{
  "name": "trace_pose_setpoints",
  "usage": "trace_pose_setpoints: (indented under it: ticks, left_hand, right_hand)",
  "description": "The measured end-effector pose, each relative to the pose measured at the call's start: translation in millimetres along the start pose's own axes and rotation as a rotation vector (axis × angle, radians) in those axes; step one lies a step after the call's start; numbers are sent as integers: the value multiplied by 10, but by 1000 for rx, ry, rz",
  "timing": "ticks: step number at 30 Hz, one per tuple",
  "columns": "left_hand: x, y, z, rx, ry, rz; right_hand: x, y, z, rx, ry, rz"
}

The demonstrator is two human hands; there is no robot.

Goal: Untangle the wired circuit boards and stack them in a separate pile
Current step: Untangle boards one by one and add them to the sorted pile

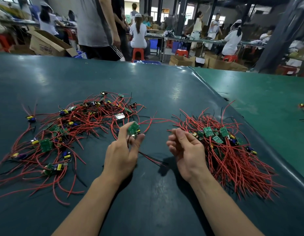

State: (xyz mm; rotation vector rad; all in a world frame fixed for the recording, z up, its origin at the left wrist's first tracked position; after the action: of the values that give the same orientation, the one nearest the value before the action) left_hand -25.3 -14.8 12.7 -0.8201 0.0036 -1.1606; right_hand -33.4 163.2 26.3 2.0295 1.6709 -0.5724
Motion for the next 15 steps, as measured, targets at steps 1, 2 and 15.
trace_pose_setpoints:
  ticks: [1,2,15]
  left_hand:
    - [6,1,16,-36,7,1]
    - [7,10,26,-67,5,-15]
    - [-54,73,9,-49,95,-391]
  right_hand:
    - [-1,8,10,7,73,-15]
    - [-21,33,30,1,139,-44]
    - [-89,74,154,-88,352,-250]
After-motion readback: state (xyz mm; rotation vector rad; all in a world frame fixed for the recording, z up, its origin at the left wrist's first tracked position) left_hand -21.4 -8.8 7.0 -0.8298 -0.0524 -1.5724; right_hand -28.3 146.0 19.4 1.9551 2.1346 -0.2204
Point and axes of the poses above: each hand's wrist, its own y-axis away from the middle knuckle, its own x-axis out of the back of the hand, z = x × y, the point moved 1 cm from there along -y, towards the middle knuckle, and after that the axes turned 3 degrees about z, right-handed, at the moved point
